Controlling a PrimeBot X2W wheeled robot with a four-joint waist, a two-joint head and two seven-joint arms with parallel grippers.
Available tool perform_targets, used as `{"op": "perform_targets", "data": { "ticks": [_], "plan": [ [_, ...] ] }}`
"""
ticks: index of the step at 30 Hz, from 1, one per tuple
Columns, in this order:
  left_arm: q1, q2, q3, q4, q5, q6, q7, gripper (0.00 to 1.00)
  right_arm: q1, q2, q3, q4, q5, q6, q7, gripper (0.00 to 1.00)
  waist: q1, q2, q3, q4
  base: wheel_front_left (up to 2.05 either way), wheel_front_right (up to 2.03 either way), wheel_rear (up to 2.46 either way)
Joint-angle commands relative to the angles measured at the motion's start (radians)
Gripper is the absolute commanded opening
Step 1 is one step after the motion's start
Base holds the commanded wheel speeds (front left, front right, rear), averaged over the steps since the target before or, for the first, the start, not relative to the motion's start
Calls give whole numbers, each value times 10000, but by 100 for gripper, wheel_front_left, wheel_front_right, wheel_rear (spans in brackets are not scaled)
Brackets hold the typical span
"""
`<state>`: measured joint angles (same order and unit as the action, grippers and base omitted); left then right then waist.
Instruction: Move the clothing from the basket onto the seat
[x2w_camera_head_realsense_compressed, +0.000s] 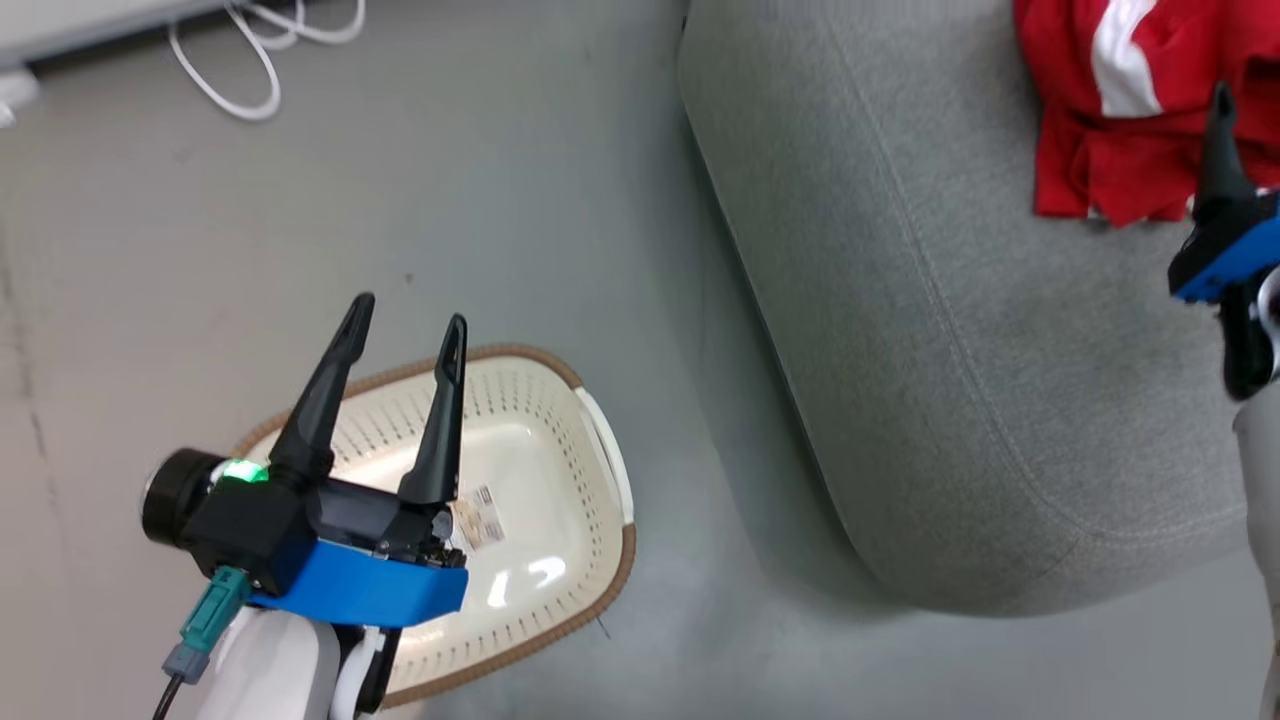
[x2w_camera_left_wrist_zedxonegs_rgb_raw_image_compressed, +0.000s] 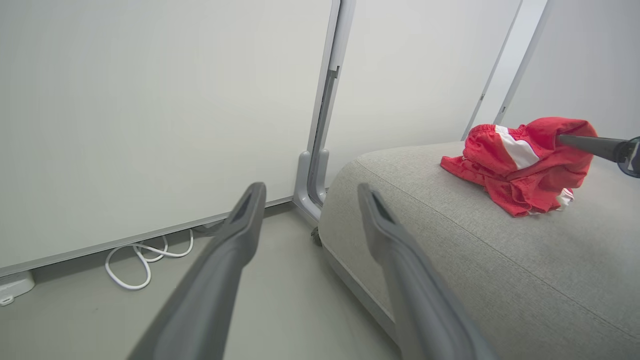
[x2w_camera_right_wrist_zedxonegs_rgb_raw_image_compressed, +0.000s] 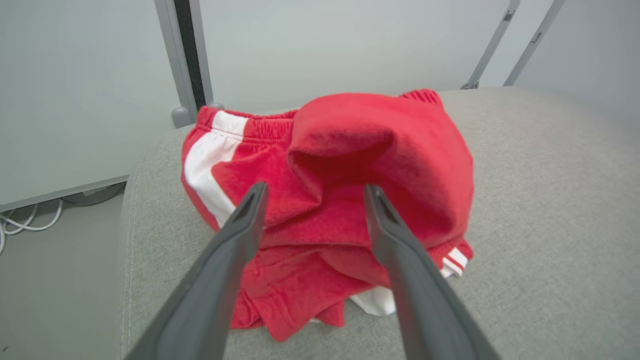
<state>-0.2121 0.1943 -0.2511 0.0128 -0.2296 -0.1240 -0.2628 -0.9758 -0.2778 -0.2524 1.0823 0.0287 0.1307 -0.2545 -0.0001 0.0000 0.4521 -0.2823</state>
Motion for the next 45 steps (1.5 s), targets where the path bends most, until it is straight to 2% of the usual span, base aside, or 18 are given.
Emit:
{"op": "perform_targets", "data": {
  "ticks": [1,10,21,27,34,39,45],
  "plan": [
    [151,-94,103,113,-87,-58,-28,100,311,47,115,-104,36,2,-66,100,1,0,-790,227,0,0,0],
    [902,-608,701,1135,-276,-87,-28,100,2207,705,964,-1423,725,2,-102,100,1,0,-2376,737,0,0,0],
    [1647,-1045,1536,1719,-296,-90,-28,100,4975,1601,1882,-4617,1174,2,81,100,1,0,-3406,1475,0,0,0],
    [1747,-1206,1905,1955,-252,-92,-28,100,6441,1935,1727,-6556,1134,2,561,100,1,0,-3701,2038,0,0,0],
    [1649,-1219,1947,2362,-72,-95,-29,100,7710,2155,1464,-8121,670,3,858,100,1,0,-3922,2604,0,0,0],
    [1613,-1169,2056,2645,-48,-96,-28,100,8448,2261,1561,-8666,350,3,981,100,1,0,-4033,2830,0,0,0],
    [1565,-1168,2116,2911,-13,-97,-29,100,8931,2275,1877,-8757,347,3,1011,100,1,0,-4154,2947,0,0,0]
  ]
}}
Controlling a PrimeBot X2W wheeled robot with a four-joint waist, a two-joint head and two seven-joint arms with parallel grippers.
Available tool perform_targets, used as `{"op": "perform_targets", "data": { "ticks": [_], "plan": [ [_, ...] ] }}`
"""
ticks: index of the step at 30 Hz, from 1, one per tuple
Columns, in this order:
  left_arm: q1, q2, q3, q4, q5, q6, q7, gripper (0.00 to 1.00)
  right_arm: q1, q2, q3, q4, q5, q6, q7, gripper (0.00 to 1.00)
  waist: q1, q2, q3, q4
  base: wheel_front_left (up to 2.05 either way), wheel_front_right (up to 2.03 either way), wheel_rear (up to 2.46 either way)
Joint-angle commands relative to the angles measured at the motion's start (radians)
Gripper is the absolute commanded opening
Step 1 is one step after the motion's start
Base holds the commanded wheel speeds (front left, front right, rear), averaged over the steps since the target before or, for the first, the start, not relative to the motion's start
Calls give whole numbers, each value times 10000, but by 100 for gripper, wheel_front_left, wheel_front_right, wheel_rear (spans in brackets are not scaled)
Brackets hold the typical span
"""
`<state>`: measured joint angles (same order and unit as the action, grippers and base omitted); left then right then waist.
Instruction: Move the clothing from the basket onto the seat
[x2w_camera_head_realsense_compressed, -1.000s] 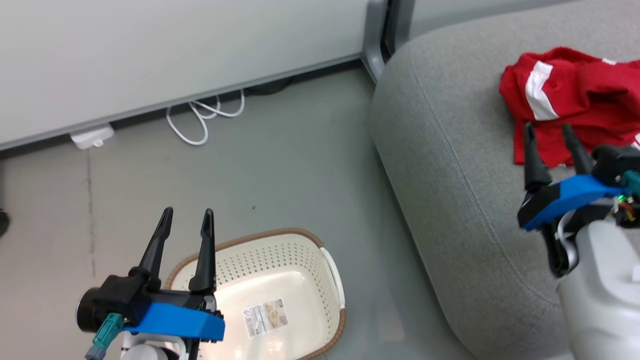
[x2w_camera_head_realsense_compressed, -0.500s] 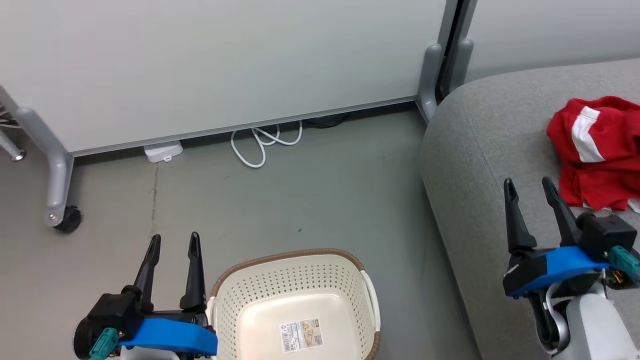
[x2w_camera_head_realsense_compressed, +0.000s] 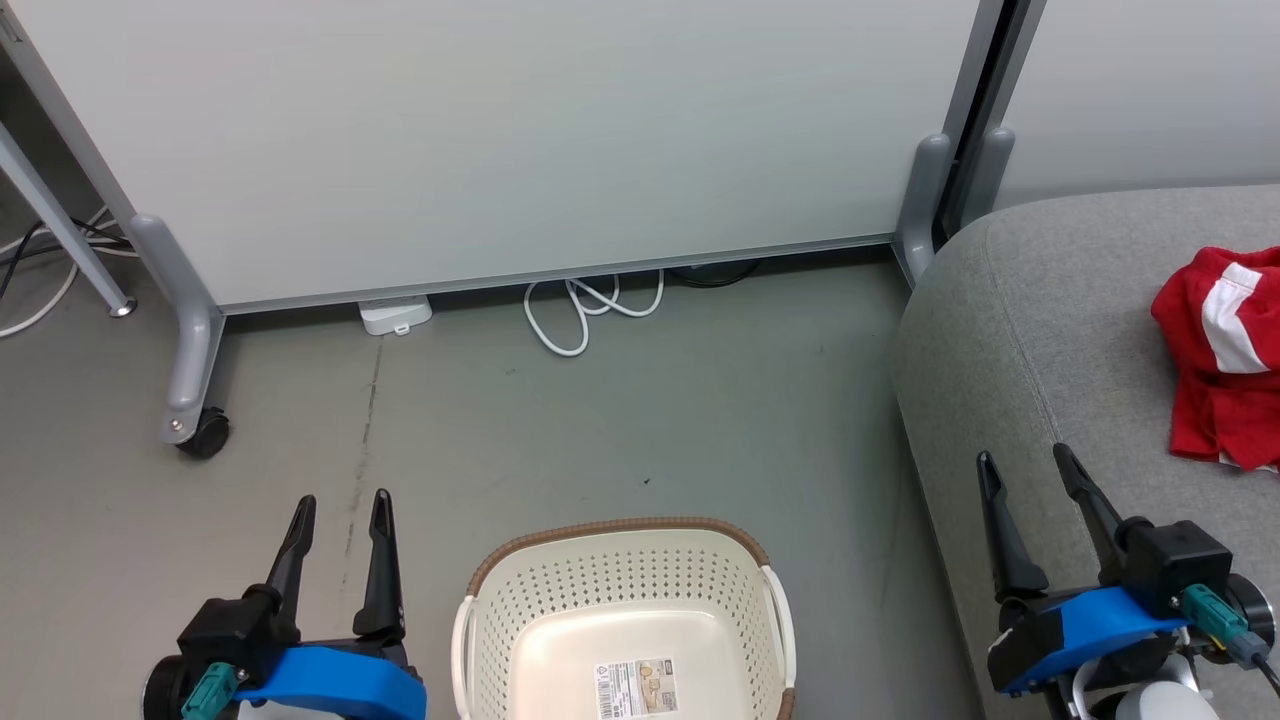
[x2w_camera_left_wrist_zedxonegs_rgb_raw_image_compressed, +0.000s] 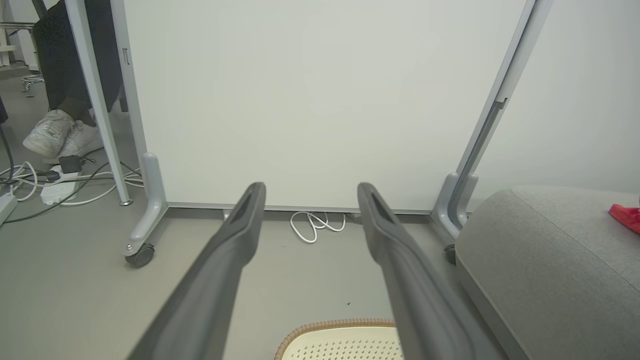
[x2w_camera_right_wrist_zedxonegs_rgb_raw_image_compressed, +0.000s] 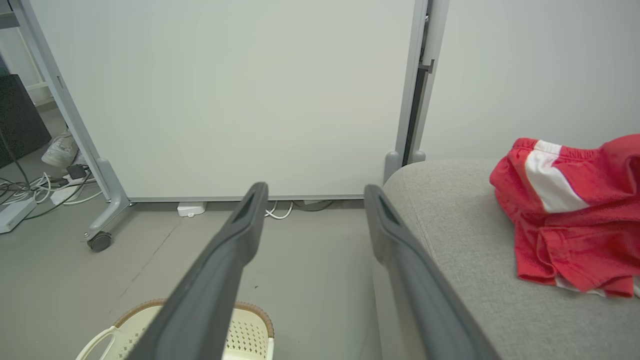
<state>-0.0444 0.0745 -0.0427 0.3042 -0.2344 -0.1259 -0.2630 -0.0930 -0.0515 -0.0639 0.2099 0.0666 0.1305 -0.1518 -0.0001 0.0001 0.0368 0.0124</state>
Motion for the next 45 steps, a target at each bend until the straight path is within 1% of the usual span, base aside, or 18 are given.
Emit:
{"op": "perform_targets", "data": {
  "ticks": [1,10,30,31,38,45],
  "plan": [
    [-107,29,45,49,35,-78,-27,100,157,13,18,-44,-60,5,-28,100,1,-1,-20,11,0,0,0],
    [95,23,170,360,25,-78,-27,100,452,15,55,28,29,5,-66,100,1,-1,-176,1,0,0,0],
    [191,-34,184,382,73,-78,-27,100,533,17,177,37,260,5,-38,100,1,-1,-186,-21,0,0,0],
    [143,-39,192,385,63,-2,2,0,404,2,172,31,246,0,-22,0,1,-1,-185,-23,0,0,0],
    [516,-179,206,912,-65,7,107,0,546,40,157,631,374,0,61,0,1,-1,-187,-24,0,0,0],
    [385,-183,355,766,-1394,2,475,0,450,36,68,621,1840,0,338,0,1,-1,-196,-30,0,0,0]
  ]
}}
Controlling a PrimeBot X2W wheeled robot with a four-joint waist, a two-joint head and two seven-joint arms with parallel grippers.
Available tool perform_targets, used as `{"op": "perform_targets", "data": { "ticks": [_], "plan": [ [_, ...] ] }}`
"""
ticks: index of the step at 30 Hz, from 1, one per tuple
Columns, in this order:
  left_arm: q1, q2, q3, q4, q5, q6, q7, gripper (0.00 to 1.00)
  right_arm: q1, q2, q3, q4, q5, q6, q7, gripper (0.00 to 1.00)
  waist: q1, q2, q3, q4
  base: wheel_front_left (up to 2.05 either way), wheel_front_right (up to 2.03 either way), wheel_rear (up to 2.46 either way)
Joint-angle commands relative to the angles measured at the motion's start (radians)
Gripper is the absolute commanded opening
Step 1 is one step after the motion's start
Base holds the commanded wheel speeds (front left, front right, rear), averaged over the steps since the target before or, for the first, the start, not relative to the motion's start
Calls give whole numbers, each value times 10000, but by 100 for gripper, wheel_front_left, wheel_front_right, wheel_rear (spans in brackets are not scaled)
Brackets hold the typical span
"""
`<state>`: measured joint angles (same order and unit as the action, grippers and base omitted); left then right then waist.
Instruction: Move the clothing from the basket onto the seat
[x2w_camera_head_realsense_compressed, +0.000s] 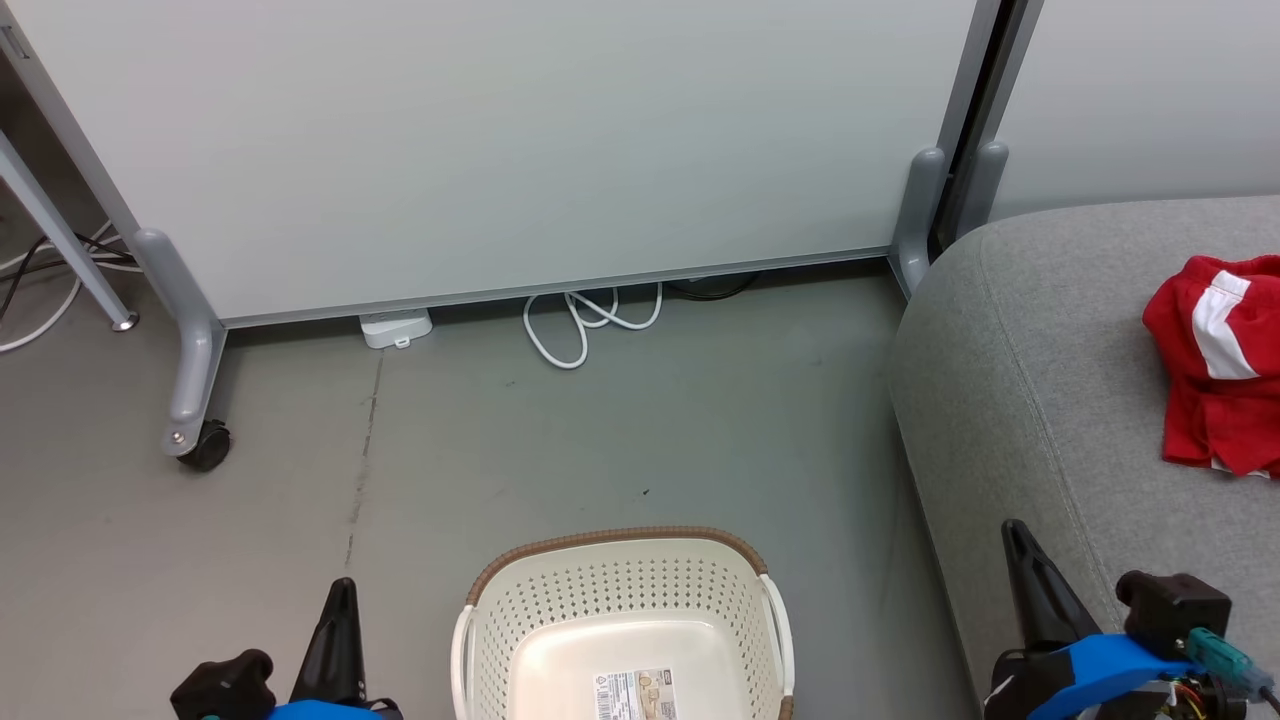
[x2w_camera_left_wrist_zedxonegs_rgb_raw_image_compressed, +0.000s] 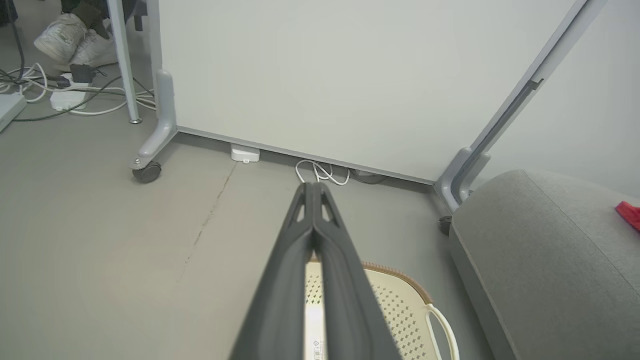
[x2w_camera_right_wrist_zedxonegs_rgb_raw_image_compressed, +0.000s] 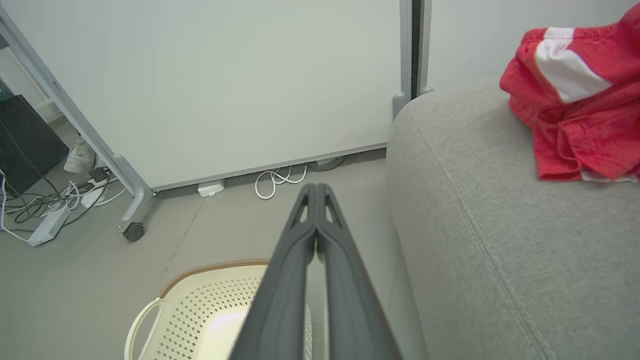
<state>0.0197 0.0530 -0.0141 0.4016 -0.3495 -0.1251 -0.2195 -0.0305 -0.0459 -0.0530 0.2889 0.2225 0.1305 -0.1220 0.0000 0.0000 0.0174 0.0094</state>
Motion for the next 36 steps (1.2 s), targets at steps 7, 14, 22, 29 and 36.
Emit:
{"op": "perform_targets", "data": {
  "ticks": [7,14,22,29,36],
  "plan": [
    [-368,27,189,-358,-1475,-12,363,0,-223,-23,-78,-229,1640,0,249,0,0,0,-10,-6,0,0,0],
    [-483,22,311,-506,-2755,-18,700,0,-298,-27,-133,-270,3050,1,486,0,0,0,-19,-12,0,0,0],
    [-582,18,415,-625,-3787,-24,974,0,-360,-30,-183,-296,4182,1,680,0,0,0,-28,-18,0,0,0],
    [-663,14,513,-730,-4741,-29,1230,0,-420,-34,-230,-318,5226,1,861,0,0,0,-36,-23,0,0,0],
    [-751,10,600,-832,-5620,-35,1466,0,-468,-37,-275,-337,6204,2,1031,0,0,0,-44,-29,0,0,0]
  ]
}}
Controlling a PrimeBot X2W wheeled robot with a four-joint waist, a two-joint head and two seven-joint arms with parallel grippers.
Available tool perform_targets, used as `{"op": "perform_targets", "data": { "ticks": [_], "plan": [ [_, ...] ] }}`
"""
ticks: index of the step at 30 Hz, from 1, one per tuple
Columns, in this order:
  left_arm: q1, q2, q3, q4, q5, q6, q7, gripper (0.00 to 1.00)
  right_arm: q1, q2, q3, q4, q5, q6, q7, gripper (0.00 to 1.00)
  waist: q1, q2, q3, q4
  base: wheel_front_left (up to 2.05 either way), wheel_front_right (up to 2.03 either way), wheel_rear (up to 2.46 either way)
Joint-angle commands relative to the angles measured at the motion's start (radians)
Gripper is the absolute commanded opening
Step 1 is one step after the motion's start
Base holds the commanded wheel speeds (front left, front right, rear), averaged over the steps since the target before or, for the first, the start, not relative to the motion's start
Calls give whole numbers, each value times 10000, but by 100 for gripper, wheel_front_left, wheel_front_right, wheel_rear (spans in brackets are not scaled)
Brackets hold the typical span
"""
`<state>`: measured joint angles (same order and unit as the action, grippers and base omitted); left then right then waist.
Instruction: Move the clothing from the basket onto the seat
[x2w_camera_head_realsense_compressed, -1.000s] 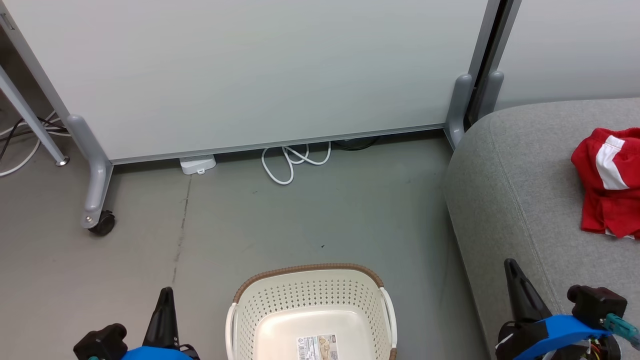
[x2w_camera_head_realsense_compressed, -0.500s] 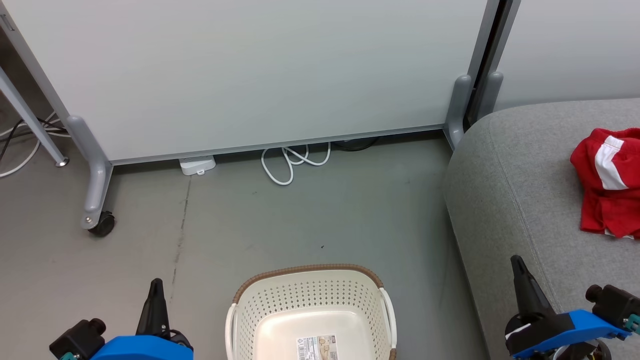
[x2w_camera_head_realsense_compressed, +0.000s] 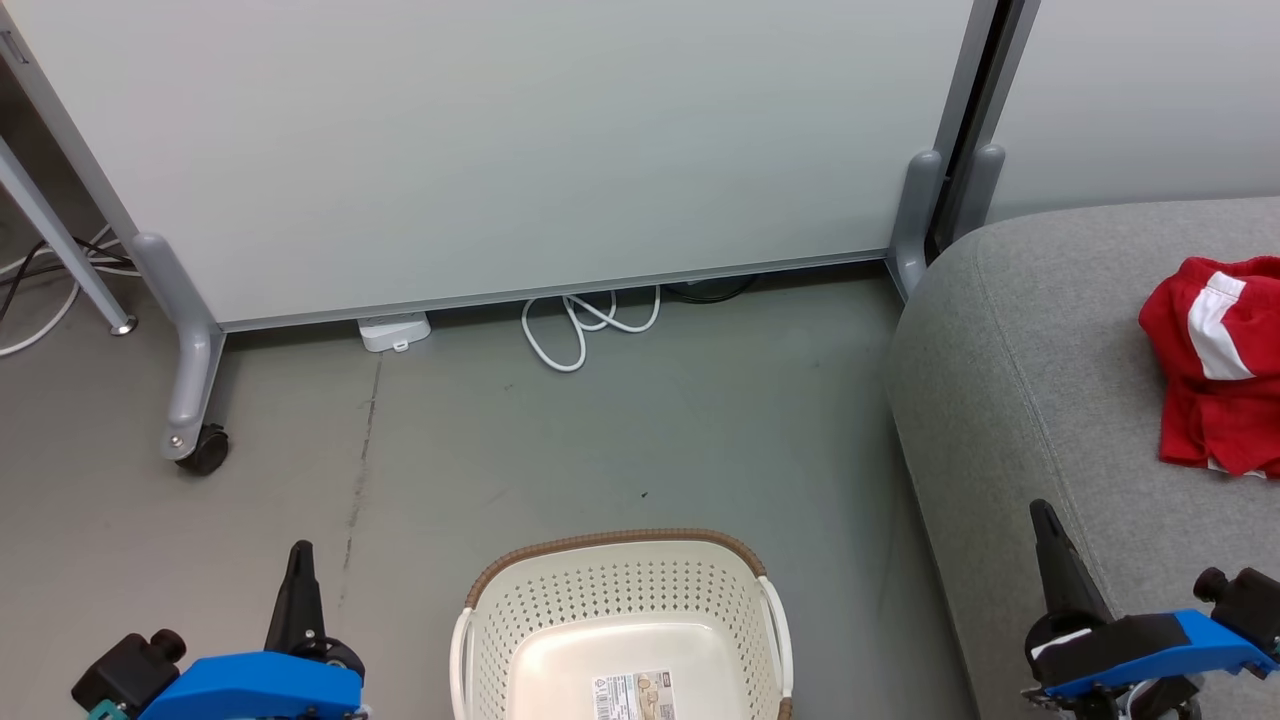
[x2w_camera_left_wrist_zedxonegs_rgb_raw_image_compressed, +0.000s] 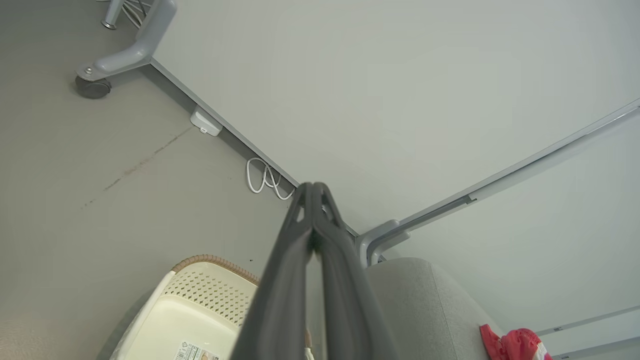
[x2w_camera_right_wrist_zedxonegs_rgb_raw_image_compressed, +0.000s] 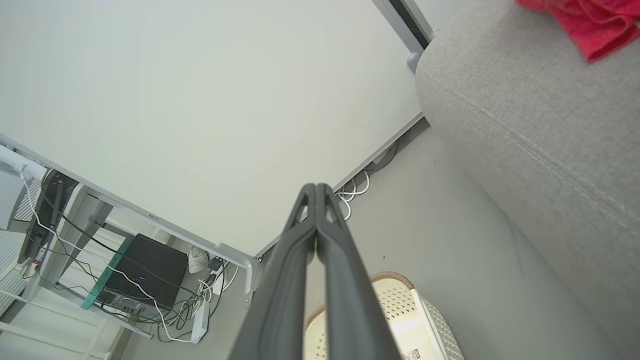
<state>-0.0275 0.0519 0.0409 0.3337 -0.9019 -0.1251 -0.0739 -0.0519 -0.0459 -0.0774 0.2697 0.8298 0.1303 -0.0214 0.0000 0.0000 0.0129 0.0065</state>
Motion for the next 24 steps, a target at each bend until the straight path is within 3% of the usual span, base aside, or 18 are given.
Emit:
{"op": "perform_targets", "data": {
  "ticks": [1,24],
  "plan": [
    [-289,21,62,-167,-219,-36,43,0,-260,-38,-38,-149,261,4,51,0,0,0,-1,0,0,0,0],
    [-515,8,321,-449,-2711,-55,725,0,-407,-48,-163,-202,3005,5,532,0,0,0,-29,-19,0,0,0]
  ]
}}
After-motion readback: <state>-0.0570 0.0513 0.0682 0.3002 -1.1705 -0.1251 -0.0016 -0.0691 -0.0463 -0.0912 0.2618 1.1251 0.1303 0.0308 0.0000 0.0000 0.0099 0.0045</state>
